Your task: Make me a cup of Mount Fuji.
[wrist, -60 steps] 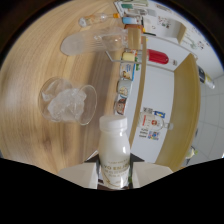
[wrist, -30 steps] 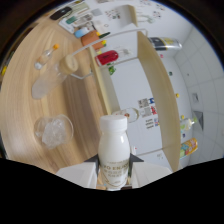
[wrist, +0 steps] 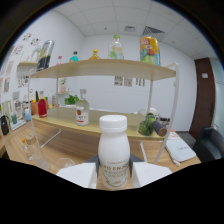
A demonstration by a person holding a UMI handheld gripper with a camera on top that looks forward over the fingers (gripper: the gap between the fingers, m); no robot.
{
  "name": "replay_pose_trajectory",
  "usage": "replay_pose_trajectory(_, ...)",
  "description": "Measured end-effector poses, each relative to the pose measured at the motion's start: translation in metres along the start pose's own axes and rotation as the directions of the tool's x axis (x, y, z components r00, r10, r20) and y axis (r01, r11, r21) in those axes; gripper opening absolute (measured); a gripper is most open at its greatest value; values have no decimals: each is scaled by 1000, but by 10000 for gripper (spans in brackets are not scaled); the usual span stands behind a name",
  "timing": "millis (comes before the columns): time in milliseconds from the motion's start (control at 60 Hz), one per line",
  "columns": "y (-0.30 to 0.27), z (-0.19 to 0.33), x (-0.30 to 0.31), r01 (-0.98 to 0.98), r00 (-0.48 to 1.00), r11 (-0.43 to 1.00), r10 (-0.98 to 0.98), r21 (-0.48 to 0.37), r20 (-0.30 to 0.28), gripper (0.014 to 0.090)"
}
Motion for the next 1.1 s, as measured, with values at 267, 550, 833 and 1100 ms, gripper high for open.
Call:
replay_pose_trajectory(267,65,26,2,-144,989,984,145,-101,-5,475)
replay_pose_trajectory(550,78,18,1,-102,994,987,105,-122,12,490)
replay_pose_trajectory(833,88,5,4,-125,992,976,120,-179,-36,588)
replay_pose_trajectory(1100,41,-51,-2,-72,991,974,45,-215,-128,850)
